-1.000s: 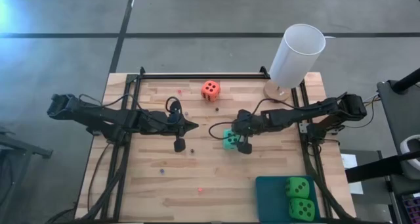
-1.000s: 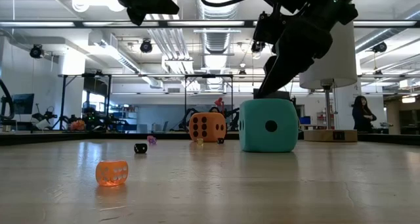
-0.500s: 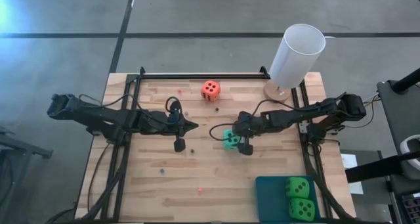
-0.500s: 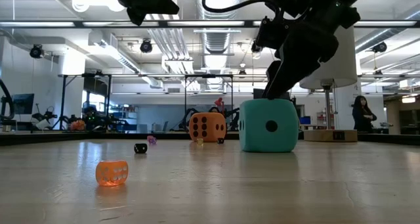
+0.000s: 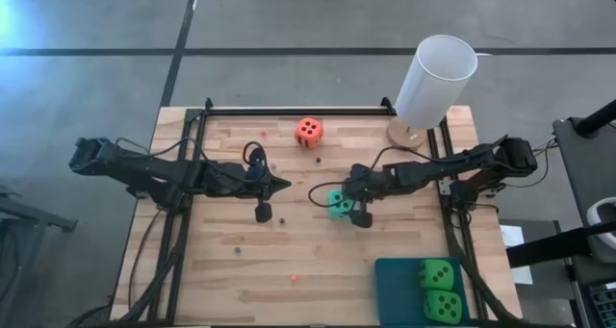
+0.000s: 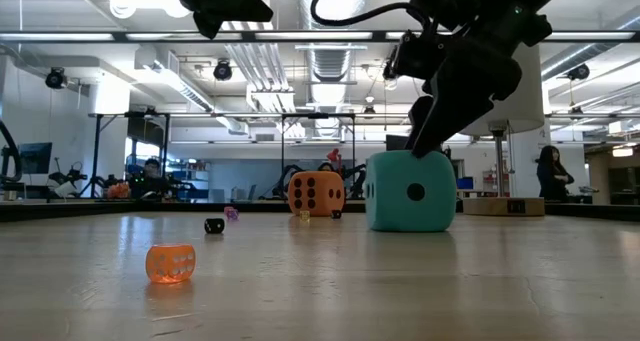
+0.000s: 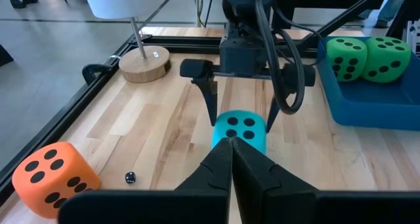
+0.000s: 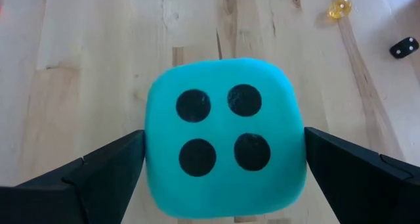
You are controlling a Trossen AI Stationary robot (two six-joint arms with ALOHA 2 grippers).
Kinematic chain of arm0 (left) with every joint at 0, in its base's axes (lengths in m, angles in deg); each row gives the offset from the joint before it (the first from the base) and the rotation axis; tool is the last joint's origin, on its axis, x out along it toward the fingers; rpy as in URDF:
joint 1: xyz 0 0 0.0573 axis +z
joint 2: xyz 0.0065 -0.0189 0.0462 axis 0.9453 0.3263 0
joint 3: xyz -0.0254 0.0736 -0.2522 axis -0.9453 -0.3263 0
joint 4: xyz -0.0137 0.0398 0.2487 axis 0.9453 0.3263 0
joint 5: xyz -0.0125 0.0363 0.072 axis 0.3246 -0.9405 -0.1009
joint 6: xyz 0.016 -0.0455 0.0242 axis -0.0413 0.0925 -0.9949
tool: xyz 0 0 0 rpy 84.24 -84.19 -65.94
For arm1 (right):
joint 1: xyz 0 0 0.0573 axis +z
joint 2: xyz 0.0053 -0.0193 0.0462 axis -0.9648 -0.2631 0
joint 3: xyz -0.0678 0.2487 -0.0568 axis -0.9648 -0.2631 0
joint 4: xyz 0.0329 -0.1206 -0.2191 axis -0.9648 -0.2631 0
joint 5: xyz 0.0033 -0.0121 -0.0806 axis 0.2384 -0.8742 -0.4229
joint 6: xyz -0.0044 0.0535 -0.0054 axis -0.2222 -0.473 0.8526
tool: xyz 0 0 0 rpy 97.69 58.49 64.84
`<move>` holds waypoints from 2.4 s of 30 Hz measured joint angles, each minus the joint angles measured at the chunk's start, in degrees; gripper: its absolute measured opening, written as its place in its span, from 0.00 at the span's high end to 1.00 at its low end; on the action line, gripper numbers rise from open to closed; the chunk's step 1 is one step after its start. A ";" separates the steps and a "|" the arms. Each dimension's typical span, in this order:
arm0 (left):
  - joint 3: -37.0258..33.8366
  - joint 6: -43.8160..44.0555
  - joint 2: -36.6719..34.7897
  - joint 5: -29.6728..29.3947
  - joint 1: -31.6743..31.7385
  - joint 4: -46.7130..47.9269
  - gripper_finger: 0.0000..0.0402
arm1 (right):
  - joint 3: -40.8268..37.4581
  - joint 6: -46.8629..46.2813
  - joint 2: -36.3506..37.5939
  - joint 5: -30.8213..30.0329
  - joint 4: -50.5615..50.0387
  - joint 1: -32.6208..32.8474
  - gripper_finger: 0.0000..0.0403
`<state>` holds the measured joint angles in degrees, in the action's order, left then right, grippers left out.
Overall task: Pick & Place Dice
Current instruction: Put the large blue die into the blue bin
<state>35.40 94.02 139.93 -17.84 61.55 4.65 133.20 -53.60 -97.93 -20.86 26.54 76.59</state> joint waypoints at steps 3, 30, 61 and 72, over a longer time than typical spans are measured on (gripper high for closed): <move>0.00 0.00 0.00 0.00 0.00 0.00 0.96 | -0.59 -0.02 0.02 -0.12 0.37 0.00 0.01; 0.00 -0.02 0.00 0.00 -0.04 0.00 0.96 | -0.58 0.40 -0.02 -0.24 1.36 -0.02 0.01; 0.00 -0.02 -0.03 0.00 0.02 -0.02 0.96 | -0.58 0.44 -0.02 -0.43 1.54 -0.02 0.12; 0.00 -0.02 -0.03 0.00 0.00 -0.02 0.96 | -0.30 1.21 -0.02 -0.44 1.83 0.00 0.12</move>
<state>35.40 94.00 139.91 -17.84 61.55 4.63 132.91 -52.40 -97.95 -21.30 28.37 76.59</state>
